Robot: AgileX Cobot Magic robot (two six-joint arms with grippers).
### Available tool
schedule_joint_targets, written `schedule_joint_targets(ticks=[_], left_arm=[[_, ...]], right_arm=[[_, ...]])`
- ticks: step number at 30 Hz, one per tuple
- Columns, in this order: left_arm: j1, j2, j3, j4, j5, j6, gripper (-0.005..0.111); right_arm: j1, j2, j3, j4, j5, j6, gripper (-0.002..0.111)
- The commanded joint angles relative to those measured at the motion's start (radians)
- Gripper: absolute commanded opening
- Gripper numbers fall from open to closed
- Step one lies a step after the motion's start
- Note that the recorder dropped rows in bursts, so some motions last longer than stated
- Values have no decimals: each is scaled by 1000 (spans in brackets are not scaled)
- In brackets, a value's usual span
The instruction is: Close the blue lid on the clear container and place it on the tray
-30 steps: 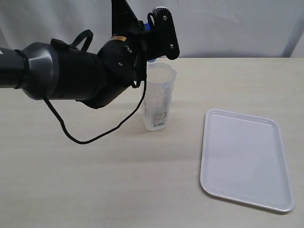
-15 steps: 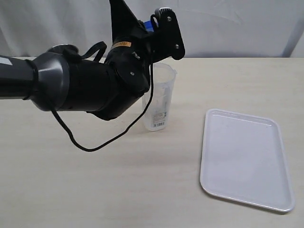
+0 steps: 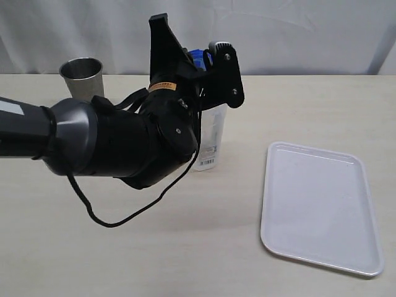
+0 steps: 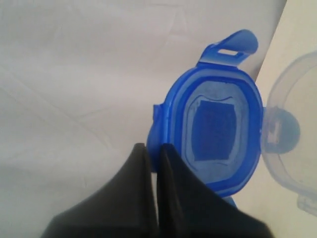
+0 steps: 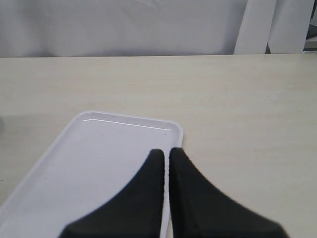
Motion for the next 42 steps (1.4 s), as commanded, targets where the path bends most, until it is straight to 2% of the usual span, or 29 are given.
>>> schedule_joint_targets(ticks=[1,11,27,42], left_arm=[[-3,-4,11,6,-22,31,0],[-3,-4,11,49,-60,31,0],[-37,-4,11,90,-2,31,0],[-37,-4,11,58,-49,31,0]], right_arm=[[2,-3,3,2,1,3,4],[2,-3,3,2,1,3,4],[2,-3,3,2,1,3,4],[2,-3,3,2,1,3,4]])
